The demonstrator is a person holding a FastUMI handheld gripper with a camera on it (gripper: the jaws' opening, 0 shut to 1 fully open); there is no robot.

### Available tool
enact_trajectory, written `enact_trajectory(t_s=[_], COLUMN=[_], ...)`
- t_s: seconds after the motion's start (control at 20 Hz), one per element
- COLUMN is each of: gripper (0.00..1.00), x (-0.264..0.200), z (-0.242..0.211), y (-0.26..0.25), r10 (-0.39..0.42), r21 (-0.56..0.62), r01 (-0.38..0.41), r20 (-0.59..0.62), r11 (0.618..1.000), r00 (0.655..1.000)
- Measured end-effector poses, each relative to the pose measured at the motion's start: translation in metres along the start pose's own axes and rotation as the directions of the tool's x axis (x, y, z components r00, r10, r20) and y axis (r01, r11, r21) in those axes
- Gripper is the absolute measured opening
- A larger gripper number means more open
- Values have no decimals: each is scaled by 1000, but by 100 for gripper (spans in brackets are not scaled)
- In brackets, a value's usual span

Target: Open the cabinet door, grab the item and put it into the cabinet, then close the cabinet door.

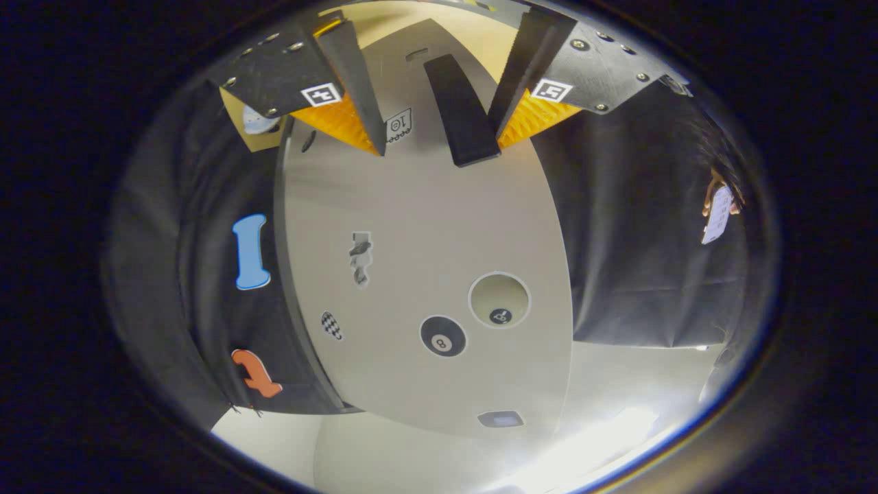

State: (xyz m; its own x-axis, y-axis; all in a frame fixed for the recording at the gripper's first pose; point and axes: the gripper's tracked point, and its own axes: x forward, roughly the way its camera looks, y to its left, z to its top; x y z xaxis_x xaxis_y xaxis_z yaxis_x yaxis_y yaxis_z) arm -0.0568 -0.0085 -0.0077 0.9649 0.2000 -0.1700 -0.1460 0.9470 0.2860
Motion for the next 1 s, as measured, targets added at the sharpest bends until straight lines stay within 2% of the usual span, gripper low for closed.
enact_trajectory(t_s=[0.05,0.25,0.5,0.7,1.0], gripper=[86,86,86,86,87], x=[15,63,116,101,101], z=[0,7,9,6,3], y=[4,7,5,18,22], r10=[18,64,85,45,16], r21=[-5,-15,-25,-76,-67], r01=[-18,-64,-86,-47,-16], r20=[0,-14,-30,-22,-10], r11=[1000,998,996,996,998], r00=[1000,998,996,999,1000])
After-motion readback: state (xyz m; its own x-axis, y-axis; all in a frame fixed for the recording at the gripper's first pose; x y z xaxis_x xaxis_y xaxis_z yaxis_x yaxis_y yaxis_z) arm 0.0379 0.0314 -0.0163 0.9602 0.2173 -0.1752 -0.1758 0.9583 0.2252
